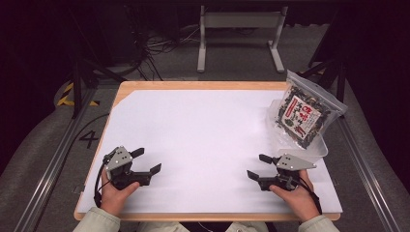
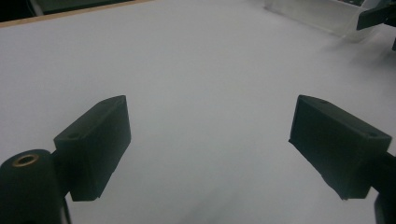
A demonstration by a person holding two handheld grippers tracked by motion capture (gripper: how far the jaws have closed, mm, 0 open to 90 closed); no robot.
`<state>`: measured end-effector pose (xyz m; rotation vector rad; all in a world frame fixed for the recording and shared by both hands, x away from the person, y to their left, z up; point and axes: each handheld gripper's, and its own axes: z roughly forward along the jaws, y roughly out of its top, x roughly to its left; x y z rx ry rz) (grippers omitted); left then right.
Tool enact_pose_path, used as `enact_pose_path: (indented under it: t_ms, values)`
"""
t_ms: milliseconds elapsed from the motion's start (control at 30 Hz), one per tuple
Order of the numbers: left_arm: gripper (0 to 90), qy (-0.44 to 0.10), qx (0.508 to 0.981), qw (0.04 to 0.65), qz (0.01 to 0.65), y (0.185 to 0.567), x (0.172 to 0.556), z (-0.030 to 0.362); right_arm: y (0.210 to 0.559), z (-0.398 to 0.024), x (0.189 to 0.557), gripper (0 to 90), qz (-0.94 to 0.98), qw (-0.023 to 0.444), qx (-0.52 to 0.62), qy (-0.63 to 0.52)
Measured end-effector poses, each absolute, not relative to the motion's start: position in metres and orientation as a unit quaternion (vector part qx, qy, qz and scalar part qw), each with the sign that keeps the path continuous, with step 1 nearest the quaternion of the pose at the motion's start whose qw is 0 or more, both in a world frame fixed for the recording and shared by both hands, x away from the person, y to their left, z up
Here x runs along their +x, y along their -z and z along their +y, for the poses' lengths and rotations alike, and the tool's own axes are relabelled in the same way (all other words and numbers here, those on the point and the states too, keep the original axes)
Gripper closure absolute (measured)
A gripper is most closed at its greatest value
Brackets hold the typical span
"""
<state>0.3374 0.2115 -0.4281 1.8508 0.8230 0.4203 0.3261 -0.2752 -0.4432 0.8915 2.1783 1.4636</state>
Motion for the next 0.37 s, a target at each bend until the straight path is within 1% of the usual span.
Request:
enact_pose_path:
  t_ms: [367]
  values:
    - [13.3, -0.173, 0.769, 0.51, 0.344, 0.4288, 0.3374, 0.2111, 0.4432, -0.2761, 0.3267, 21.9, 0.77, 0.182, 0.32, -0.521]
